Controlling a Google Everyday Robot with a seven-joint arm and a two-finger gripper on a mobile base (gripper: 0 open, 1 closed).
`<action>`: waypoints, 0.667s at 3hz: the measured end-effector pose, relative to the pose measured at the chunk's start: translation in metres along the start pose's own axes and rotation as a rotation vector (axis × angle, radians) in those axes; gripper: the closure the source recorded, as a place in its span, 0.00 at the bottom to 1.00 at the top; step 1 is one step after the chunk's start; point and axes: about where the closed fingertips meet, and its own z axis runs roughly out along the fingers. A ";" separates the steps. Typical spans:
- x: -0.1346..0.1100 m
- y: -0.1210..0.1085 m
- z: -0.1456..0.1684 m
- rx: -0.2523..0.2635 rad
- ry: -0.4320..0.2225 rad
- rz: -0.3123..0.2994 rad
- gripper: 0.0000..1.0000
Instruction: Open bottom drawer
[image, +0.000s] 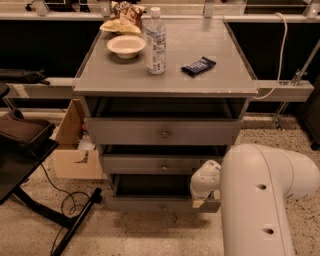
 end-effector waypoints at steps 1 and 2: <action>0.000 -0.001 -0.001 0.001 0.001 0.000 0.00; 0.000 -0.001 -0.001 0.001 0.001 0.000 0.00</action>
Offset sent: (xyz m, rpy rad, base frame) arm 0.0006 -0.0002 0.0007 -0.0006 -0.0010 -0.0003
